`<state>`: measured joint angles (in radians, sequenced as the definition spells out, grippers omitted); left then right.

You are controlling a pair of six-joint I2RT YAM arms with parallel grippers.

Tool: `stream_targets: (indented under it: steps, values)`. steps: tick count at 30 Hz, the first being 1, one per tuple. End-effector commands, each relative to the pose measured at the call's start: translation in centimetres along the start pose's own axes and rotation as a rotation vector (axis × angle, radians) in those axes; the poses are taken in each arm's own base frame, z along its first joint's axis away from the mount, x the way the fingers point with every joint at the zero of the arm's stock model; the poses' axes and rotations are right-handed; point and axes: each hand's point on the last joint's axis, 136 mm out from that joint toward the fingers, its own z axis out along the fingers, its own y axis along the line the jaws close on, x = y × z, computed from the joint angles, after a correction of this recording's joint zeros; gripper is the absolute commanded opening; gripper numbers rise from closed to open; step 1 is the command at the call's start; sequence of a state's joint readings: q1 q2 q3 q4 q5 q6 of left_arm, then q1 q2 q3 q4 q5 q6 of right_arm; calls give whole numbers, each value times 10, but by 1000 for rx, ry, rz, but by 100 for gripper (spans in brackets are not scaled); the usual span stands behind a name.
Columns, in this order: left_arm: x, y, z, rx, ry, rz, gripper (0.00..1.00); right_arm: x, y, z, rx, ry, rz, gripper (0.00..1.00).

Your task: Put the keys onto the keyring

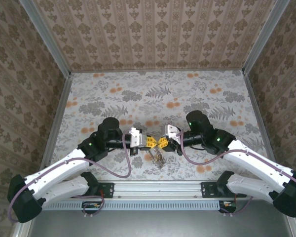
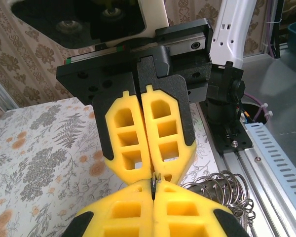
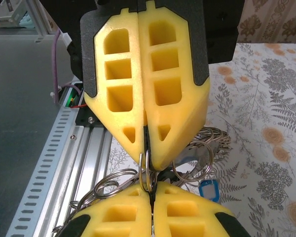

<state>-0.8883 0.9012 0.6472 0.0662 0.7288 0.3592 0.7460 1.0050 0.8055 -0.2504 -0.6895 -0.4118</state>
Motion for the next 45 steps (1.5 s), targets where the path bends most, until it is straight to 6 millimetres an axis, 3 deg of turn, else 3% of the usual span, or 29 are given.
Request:
stream_targets:
  steps: [1, 3, 9, 15, 19, 22, 24, 29, 38, 45]
  values:
    - [-5, -7, 0, 19, -39, 34, 0, -43, 3, -8, -8, -166, -122, 9]
    - [-3, -6, -3, 3, -28, 34, 0, -43, 3, -10, 3, -171, -128, 14]
    - [-3, -5, -7, -14, -29, 28, 0, -44, 1, -11, 12, -181, -132, 14]
    - [-5, -4, -8, -20, -41, 28, 0, -43, -1, -9, 14, -166, -132, 0]
    - [0, -1, -12, -54, 1, 14, 0, -35, -7, -11, 64, -107, -151, 0]
    - [19, 4, -16, -97, 123, -11, 25, -27, -14, -14, 108, -13, -172, 0]
    - [26, 6, -18, -105, 180, -33, 27, -19, -15, -13, 114, 64, -184, 0]
    - [27, 11, -16, -107, 226, -91, 27, -15, -20, -9, 142, 126, -184, 0]
    - [4, 14, -11, -91, 153, -77, 27, -12, -15, 0, 111, 141, -192, 0]
    - [7, 11, -4, -42, 188, -89, 20, -19, -14, 2, 111, 110, -196, 0]
